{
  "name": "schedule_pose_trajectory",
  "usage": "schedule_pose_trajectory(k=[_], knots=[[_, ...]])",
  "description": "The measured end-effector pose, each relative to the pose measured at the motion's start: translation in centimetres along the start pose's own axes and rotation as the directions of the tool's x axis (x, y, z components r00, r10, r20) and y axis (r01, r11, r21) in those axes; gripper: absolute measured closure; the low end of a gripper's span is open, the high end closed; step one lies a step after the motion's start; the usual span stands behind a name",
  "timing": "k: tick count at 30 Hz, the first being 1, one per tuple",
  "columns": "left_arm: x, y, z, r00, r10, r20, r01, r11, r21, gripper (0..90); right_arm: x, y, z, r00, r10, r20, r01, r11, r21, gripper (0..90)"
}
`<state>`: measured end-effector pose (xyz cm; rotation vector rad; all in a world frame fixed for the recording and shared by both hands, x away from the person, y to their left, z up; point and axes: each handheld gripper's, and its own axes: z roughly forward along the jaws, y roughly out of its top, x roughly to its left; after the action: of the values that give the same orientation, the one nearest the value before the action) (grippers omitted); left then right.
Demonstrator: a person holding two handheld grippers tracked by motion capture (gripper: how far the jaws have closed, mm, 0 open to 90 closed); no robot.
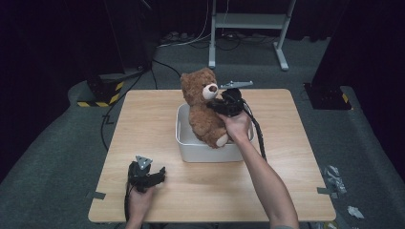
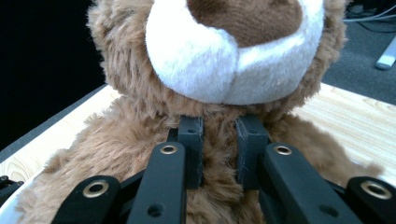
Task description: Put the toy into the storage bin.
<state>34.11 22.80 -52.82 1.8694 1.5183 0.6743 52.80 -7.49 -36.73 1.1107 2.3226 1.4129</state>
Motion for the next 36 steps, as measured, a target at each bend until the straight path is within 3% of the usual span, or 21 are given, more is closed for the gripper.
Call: schedule_pose_trajectory(k=[15, 19, 36], knots=[[-0.01, 0.0, 0.0, 1.0, -0.002, -0.001, 0.002, 1.0, 0.0, 21.5, -0.6, -0.8, 0.06, 0.9991, 0.039, -0.018, -0.038, 0.998, 0.046, 74.0], [0.0, 0.01, -0.01, 1.0, -0.001, 0.0, 0.001, 1.0, 0.0, 21.5, -0.46, -0.88, 0.16, 1.0, -0.001, 0.004, 0.001, 0.996, 0.089, 74.0], [-0.01, 0.0, -0.01, 1.0, -0.001, -0.001, 0.001, 1.0, 0.0, 21.5, -0.53, -0.98, 0.15, 0.9999, 0.013, -0.002, -0.013, 0.992, 0.127, 69.9]])
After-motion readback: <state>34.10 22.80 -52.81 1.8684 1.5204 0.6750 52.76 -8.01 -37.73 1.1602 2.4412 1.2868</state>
